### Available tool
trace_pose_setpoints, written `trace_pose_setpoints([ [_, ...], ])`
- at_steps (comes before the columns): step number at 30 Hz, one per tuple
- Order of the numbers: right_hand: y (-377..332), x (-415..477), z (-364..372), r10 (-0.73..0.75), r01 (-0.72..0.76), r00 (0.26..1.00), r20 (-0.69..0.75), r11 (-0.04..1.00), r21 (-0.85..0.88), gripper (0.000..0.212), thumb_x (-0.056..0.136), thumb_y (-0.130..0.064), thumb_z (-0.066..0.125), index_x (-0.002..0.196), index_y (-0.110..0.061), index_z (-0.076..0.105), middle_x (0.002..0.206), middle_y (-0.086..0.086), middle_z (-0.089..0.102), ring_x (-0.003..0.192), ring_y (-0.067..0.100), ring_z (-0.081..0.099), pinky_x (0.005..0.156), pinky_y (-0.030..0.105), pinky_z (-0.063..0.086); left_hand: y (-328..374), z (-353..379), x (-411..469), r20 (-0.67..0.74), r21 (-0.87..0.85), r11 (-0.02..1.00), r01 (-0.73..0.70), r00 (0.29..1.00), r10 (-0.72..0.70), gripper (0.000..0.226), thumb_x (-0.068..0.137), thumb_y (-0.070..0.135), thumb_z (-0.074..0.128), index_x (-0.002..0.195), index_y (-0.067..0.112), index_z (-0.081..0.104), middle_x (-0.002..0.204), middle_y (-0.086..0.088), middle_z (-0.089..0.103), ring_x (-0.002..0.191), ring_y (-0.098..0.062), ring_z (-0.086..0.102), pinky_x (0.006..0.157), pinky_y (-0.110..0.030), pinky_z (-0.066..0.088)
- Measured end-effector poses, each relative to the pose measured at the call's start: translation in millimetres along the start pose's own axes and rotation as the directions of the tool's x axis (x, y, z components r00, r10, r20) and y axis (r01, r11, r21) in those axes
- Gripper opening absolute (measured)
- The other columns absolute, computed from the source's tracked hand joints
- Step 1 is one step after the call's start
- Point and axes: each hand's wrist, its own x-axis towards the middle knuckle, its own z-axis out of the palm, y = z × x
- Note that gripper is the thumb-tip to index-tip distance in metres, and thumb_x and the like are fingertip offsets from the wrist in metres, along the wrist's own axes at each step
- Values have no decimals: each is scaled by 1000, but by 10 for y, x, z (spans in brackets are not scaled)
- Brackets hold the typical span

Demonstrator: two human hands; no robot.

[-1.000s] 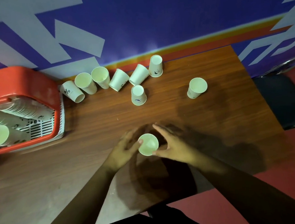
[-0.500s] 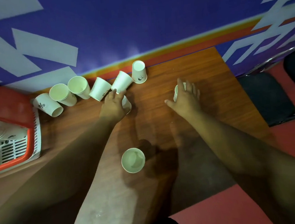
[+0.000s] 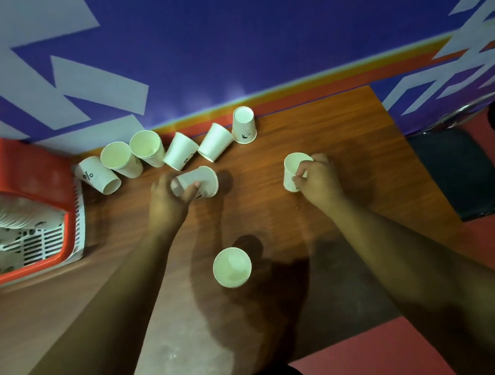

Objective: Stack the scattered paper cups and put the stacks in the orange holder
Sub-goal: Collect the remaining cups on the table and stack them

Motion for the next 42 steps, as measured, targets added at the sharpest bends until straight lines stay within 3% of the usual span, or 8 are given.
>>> trace_pose_setpoints([
  [5,-660,-558,-309,-64,37,996,59,921,387,9,83,-16,74,83,-7,72,139,7,55,140,15,37,91,14,27,95,-348,-451,64,-646,719,256,957,-283,19,97,34,65,104,17,64,105,-7,72,95,-17,71,79,-31,56],
  [11,-1063,-1197,-510,-292,205,949,120,860,468,13,80,-23,76,70,-20,67,135,-16,51,118,-16,38,92,9,33,104,-572,-844,44,-751,618,233,951,-305,39,100,37,58,122,5,63,111,-9,72,92,-7,73,74,-23,57],
  [17,-1043,-1541,-338,-441,300,871,218,827,474,38,71,-28,80,105,-33,65,122,-20,53,116,2,52,100,30,44,157,-583,-1147,109,-858,468,210,966,-233,27,96,33,62,112,10,63,109,-11,72,98,-18,72,86,-32,57],
  [26,-826,-1833,217,-424,446,845,327,895,9,91,70,-41,79,148,-30,34,145,-8,43,135,16,38,107,36,31,-50,-537,-1459,210,-873,417,253,967,-147,78,64,56,88,119,8,61,118,-17,70,108,-26,70,89,-32,57],
  [30,-867,-1773,185,-278,107,866,416,915,389,94,72,-37,81,151,-27,31,155,-5,35,142,10,31,113,27,27,-141,-508,-1566,268,-875,382,297,955,-130,81,63,51,91,121,5,59,120,-21,67,107,-27,69,90,-32,57],
  [33,-1040,-1693,-104,-215,-217,870,443,641,737,72,88,-29,71,150,-22,34,147,-4,46,132,7,47,111,28,37,-164,-471,-1610,285,-854,432,292,955,-82,82,68,50,88,127,3,58,128,-21,63,111,-29,65,95,-37,54],
  [38,-1153,-1646,-260,-279,-148,876,393,619,771,55,89,-24,71,140,-19,51,130,-3,64,115,4,62,101,29,48,-88,-370,-1610,331,-768,598,229,941,64,44,91,31,69,131,15,60,133,-12,63,119,-24,60,104,-40,47],
  [42,-1044,-1683,-194,-281,-148,882,379,599,787,60,86,-18,74,141,-21,48,130,-2,63,117,13,62,103,43,49,-50,-337,-1578,348,-721,659,215,934,76,49,90,35,67,135,17,59,134,-10,64,119,-20,60,101,-34,49],
])
